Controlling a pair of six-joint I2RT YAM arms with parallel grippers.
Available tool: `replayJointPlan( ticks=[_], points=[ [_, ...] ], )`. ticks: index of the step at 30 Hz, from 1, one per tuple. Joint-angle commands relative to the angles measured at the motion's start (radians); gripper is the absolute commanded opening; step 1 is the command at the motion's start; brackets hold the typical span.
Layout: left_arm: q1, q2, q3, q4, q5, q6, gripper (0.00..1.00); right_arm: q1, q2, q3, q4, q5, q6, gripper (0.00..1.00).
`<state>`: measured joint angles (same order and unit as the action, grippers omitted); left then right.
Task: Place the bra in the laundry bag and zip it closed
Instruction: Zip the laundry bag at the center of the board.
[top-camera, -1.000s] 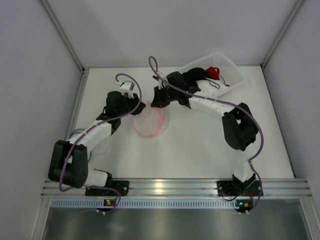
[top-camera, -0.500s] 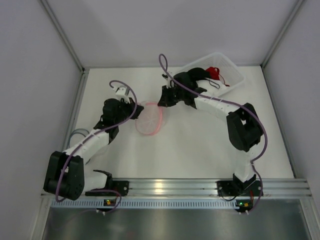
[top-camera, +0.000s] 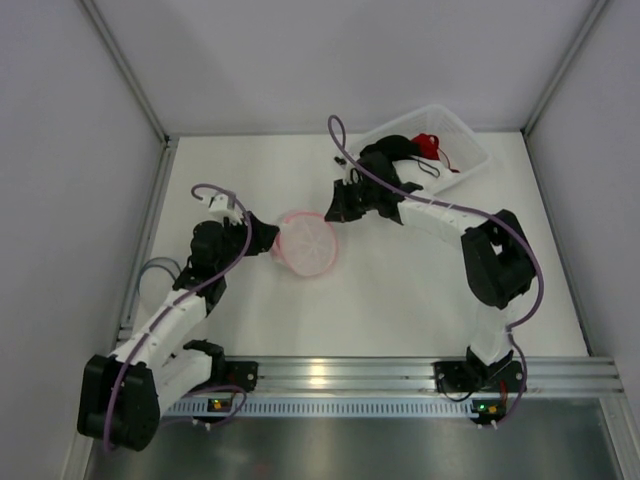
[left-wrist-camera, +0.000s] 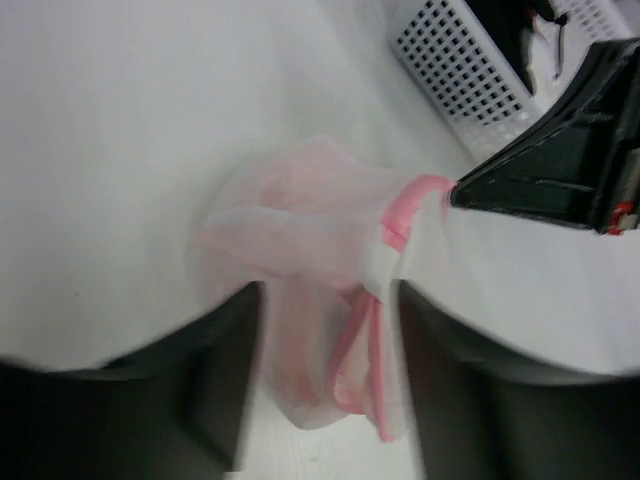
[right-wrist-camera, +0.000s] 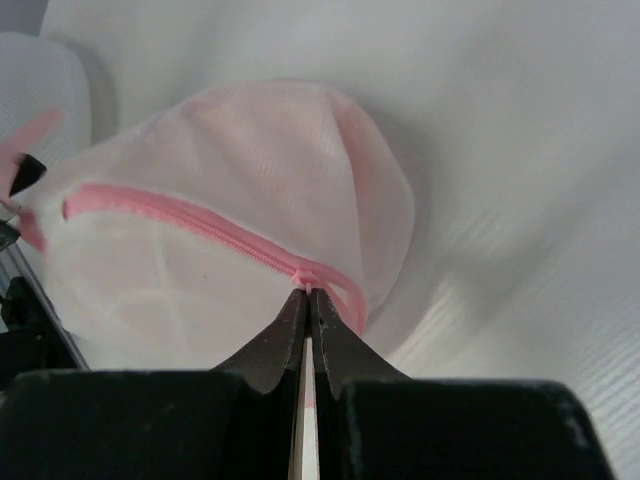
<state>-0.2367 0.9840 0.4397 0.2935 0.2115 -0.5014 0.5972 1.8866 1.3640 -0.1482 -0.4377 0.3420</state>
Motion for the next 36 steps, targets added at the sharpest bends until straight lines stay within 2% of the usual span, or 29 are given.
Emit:
replayJointPlan(
  ticks=[1, 2, 6, 8, 9, 13, 15, 16, 22, 25, 29, 32, 33, 36],
  points=[
    [0.017, -0.038, 0.086, -0.118, -0.058, 0.047, 0.56, -0.037, -0.076, 0.007, 0.018, 0.064, -0.057, 0.00],
    [0.016, -0.047, 0.128, -0.141, -0.076, 0.061, 0.98, -0.036, -0.084, 0.010, 0.015, 0.057, -0.081, 0.00],
    [0.016, -0.065, 0.238, -0.251, -0.169, 0.191, 0.98, -0.036, -0.090, 0.044, -0.013, 0.021, -0.156, 0.00],
    [0.017, -0.036, 0.279, -0.234, -0.103, 0.292, 0.98, -0.031, -0.103, 0.038, -0.002, 0.005, -0.207, 0.00],
    [0.017, -0.019, 0.295, -0.225, -0.078, 0.297, 0.98, -0.028, -0.104, 0.047, -0.011, 0.004, -0.227, 0.00],
    [0.016, 0.120, 0.382, -0.162, 0.252, 0.406, 0.98, -0.020, -0.081, 0.098, -0.082, -0.004, -0.282, 0.00],
    [0.010, 0.226, 0.422, -0.160, 0.296, 0.434, 0.97, -0.020, -0.080, 0.107, -0.082, -0.016, -0.297, 0.00],
    [-0.001, 0.260, 0.444, -0.159, 0.365, 0.469, 0.96, -0.020, -0.083, 0.107, -0.080, -0.025, -0.299, 0.00],
    [-0.065, 0.450, 0.542, -0.159, 0.440, 0.561, 0.93, -0.020, -0.104, 0.101, -0.034, -0.070, -0.273, 0.00],
    [-0.082, 0.516, 0.580, -0.159, 0.479, 0.557, 0.91, -0.019, -0.103, 0.098, -0.024, -0.075, -0.261, 0.00],
    [-0.118, 0.576, 0.597, -0.157, 0.436, 0.570, 0.83, -0.016, -0.106, 0.092, -0.010, -0.072, -0.253, 0.00],
    [-0.135, 0.619, 0.602, -0.159, 0.358, 0.575, 0.53, -0.017, -0.116, 0.087, 0.009, -0.067, -0.235, 0.00],
    [-0.135, 0.624, 0.602, -0.157, 0.332, 0.571, 0.31, -0.016, -0.116, 0.089, 0.009, -0.055, -0.229, 0.00],
    [-0.135, 0.616, 0.587, -0.157, 0.315, 0.563, 0.06, -0.017, -0.112, 0.109, -0.023, -0.020, -0.225, 0.00]
  ],
)
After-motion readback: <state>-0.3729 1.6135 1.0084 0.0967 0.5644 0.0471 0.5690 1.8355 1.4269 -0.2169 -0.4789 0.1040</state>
